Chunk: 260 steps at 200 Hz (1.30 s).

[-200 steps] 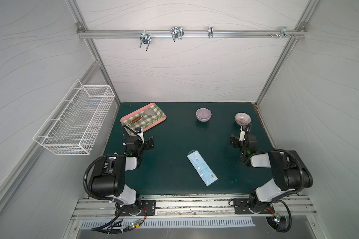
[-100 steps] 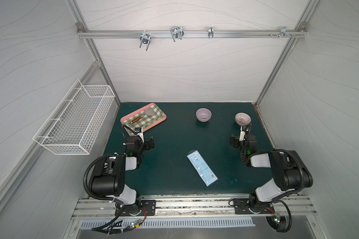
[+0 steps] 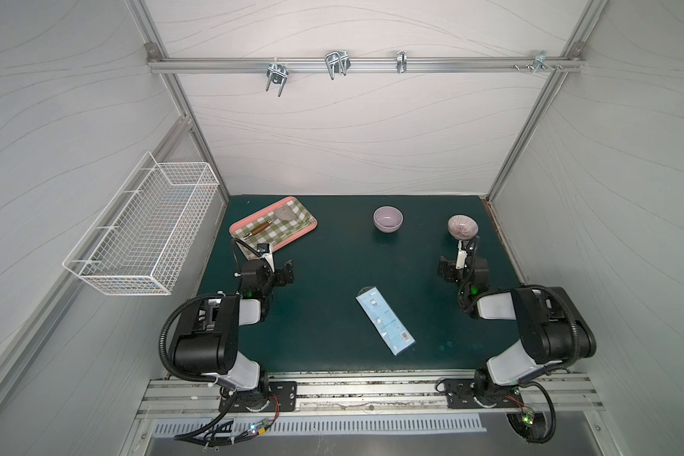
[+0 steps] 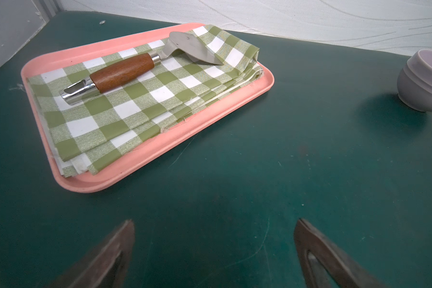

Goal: Open the ruler set and take out the ruler
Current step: Pick up the ruler set bag from the center of the board.

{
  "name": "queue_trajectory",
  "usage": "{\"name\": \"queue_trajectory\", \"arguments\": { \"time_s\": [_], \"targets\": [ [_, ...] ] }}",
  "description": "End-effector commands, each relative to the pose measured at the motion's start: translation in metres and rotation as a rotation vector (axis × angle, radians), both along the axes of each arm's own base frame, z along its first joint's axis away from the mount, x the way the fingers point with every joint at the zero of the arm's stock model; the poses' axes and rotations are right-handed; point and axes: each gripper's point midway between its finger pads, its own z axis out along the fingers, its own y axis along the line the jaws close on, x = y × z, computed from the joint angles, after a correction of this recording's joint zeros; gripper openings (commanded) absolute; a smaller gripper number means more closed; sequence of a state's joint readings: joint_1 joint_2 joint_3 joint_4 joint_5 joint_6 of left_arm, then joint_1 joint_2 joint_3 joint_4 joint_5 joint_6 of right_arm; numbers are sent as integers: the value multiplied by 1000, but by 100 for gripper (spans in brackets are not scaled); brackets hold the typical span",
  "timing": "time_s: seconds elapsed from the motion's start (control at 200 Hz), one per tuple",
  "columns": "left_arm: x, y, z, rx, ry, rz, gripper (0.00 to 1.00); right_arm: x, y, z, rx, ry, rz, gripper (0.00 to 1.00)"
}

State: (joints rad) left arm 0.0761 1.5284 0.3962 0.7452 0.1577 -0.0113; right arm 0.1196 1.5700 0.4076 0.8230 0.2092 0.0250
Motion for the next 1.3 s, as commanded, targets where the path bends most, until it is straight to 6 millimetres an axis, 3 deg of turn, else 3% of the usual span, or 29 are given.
{"name": "queue_trajectory", "arguments": {
  "time_s": [0.0,0.155,0.24,0.375,0.49,0.655,0.8,0.93,1.115,1.215,1.295],
  "targets": [
    [14,7,32,17,-83,24,100,3,1,15,-14,-67,4,99],
    [9,13,58,16,-83,62,100,3,4,26,-25,-60,18,99],
    [3,19,86,9,-151,108,100,2,5,37,-42,-58,11,99],
    [-2,23,133,-13,-213,144,100,-1,9,67,-68,-79,11,99],
    [-4,20,149,-59,-191,146,100,-5,12,97,-67,-68,16,99],
    [-2,5,171,-62,-162,123,100,-17,16,127,-39,-40,22,99],
    [0,-30,187,-46,-114,42,100,-24,24,142,-14,-7,30,99],
    [-2,-62,198,-100,-68,-34,100,-30,43,142,6,73,85,99],
    [-13,-69,205,-192,-14,-35,100,-52,86,127,166,246,247,99],
    [-21,-76,198,-251,40,-50,100,-70,107,119,249,331,327,99],
    [-31,-93,188,-300,104,-106,100,-86,118,112,284,392,374,99]
  ]
}}
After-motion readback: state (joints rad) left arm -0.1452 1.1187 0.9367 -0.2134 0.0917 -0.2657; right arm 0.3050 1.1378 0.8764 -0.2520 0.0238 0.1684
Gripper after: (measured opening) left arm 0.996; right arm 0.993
